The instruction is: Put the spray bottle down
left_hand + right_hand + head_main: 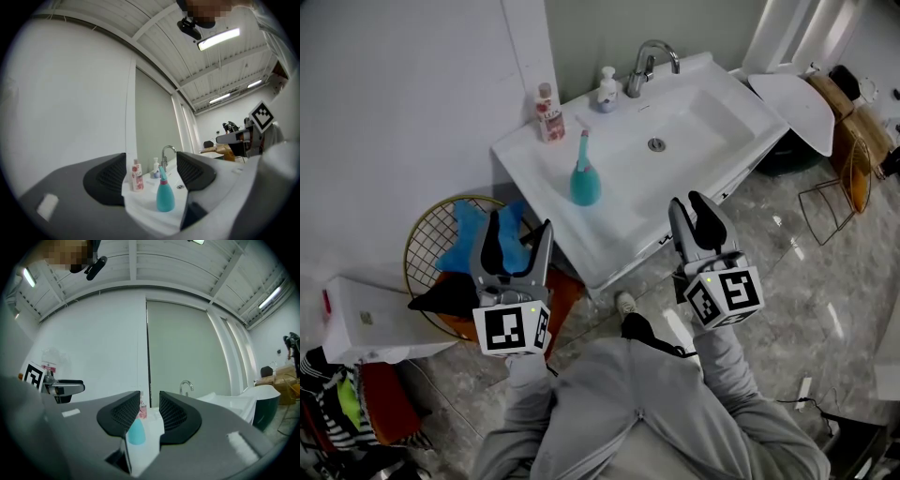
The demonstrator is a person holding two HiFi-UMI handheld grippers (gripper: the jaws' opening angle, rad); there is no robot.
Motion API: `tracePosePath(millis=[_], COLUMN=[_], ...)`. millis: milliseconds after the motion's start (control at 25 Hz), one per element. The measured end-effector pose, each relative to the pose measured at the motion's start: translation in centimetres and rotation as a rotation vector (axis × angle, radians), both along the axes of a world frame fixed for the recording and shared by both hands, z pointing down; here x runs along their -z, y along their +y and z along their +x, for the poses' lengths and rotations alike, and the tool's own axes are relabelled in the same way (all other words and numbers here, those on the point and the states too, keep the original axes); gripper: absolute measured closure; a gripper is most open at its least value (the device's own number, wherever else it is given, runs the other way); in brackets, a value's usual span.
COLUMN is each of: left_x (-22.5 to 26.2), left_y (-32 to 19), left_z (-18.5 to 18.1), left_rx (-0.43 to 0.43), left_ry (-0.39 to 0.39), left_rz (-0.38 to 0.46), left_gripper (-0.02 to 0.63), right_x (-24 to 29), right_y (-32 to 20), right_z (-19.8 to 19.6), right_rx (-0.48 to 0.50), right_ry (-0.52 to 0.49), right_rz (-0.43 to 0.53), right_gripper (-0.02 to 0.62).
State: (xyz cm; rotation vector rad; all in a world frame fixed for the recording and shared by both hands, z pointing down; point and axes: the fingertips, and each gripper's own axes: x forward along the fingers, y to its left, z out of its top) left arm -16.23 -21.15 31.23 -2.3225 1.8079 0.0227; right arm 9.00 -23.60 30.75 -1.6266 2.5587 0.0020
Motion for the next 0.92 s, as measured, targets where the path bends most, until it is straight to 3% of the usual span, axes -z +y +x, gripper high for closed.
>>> tracePosePath(millis=[920], left_x=[0.0], left_y=[0.8], left_z=[1.3], left_rx=[-0.028], left_ry=[0.006], left_rz=[0.002], left_gripper=[0.235], right_x=[-0.1], right_y=[1.4], right_z=[0.6], right_rx=[-0.001], right_ry=[0.016], right_rz=[0.005], right_gripper=[0.468])
